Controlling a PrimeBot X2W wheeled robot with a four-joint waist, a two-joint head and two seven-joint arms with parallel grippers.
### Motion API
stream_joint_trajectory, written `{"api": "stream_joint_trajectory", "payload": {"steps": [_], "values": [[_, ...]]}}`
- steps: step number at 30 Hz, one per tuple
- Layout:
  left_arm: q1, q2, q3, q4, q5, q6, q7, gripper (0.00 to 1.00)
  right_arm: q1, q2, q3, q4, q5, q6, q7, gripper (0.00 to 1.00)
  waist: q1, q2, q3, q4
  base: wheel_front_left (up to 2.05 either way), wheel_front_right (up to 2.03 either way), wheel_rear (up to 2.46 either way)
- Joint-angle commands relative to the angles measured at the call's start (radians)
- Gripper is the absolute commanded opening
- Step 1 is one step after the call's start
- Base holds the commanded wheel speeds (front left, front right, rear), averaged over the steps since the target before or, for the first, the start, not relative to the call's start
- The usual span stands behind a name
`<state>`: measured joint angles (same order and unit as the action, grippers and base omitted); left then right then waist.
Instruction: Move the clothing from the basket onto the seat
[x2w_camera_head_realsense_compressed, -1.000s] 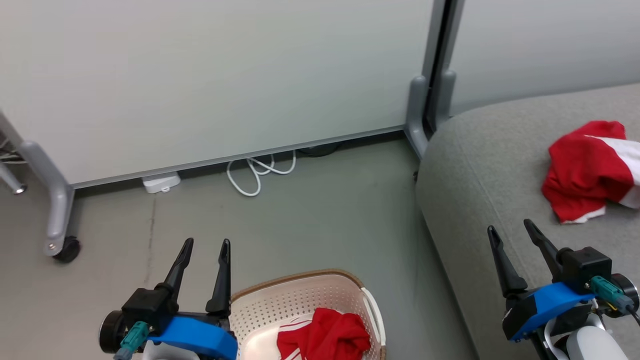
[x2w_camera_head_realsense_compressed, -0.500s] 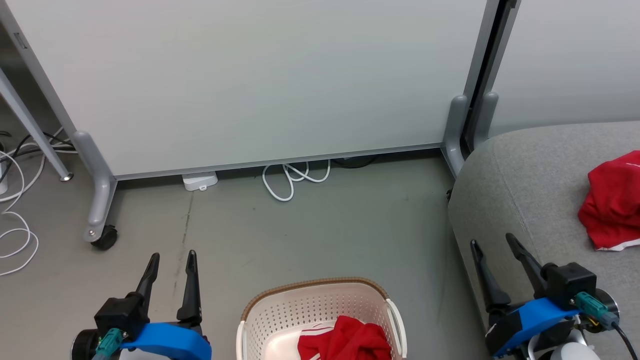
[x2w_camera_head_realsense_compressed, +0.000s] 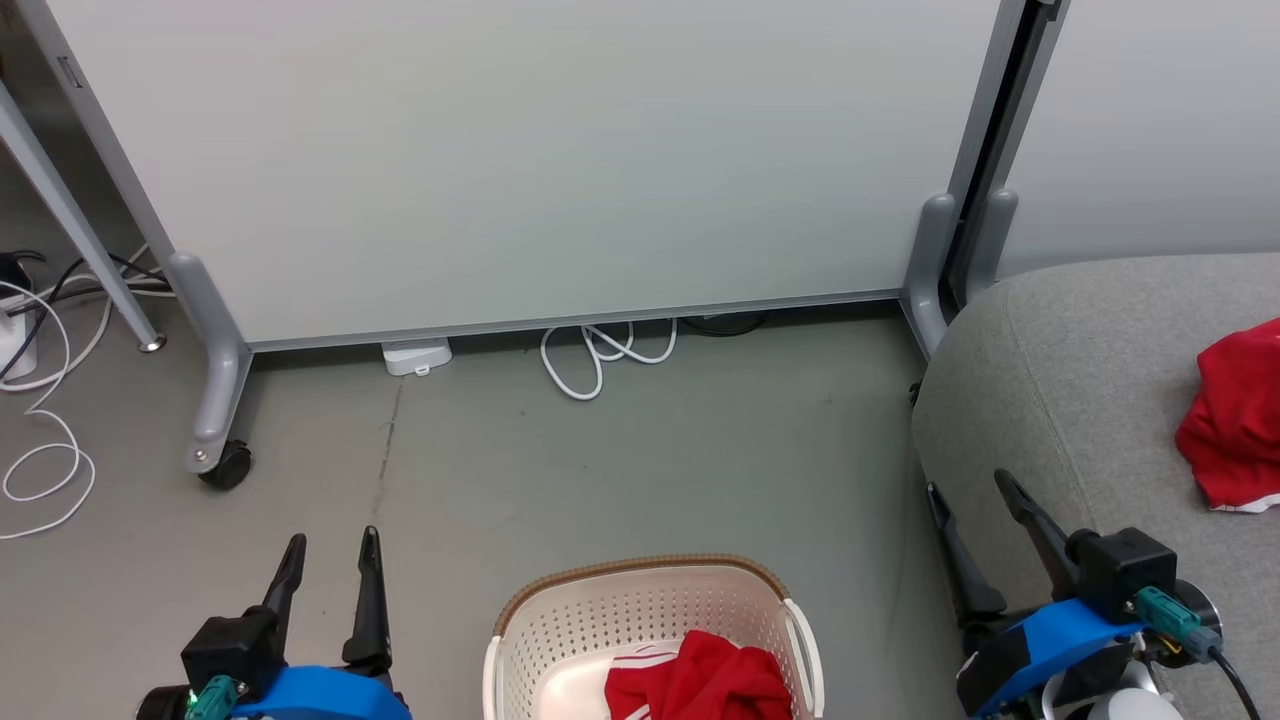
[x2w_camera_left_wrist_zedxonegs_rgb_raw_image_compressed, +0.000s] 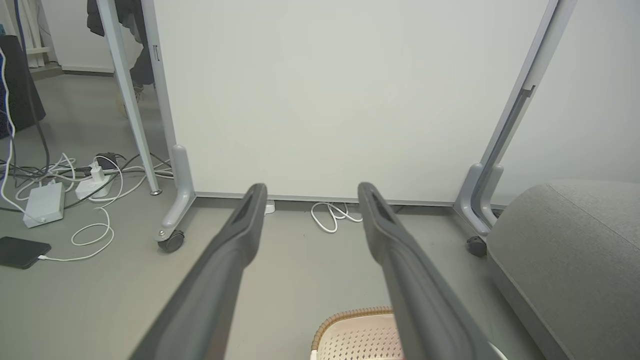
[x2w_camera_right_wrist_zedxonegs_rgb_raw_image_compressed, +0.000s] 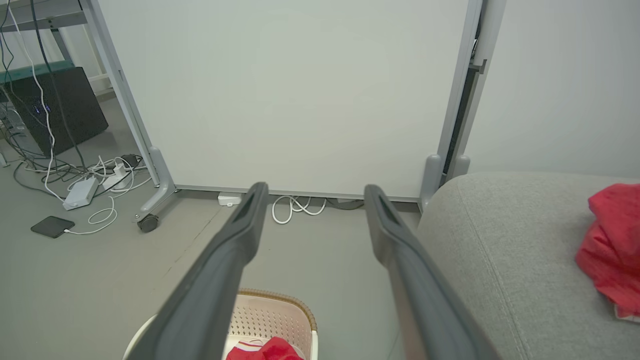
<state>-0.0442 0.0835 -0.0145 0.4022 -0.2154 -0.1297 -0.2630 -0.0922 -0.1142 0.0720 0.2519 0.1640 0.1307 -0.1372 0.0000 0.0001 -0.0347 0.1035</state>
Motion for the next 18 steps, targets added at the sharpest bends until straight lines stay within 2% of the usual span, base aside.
{"api": "stream_joint_trajectory", "payload": {"steps": [1, 18], "values": [[0.004, -0.001, 0.005, 0.001, 0.004, -0.001, -0.003, 1.0, 0.014, 0.002, 0.002, -0.004, -0.001, 0.0, 0.001, 1.0, 0.0, -0.0001, 0.002, -0.001, 0.0, 0.0, 0.0], [0.0, -0.008, -0.01, 0.005, 0.005, -0.001, -0.003, 1.0, 0.016, -0.001, 0.002, -0.015, 0.002, 0.0, 0.009, 1.0, 0.0, -0.0001, 0.011, -0.021, 0.0, 0.0, 0.0]]}}
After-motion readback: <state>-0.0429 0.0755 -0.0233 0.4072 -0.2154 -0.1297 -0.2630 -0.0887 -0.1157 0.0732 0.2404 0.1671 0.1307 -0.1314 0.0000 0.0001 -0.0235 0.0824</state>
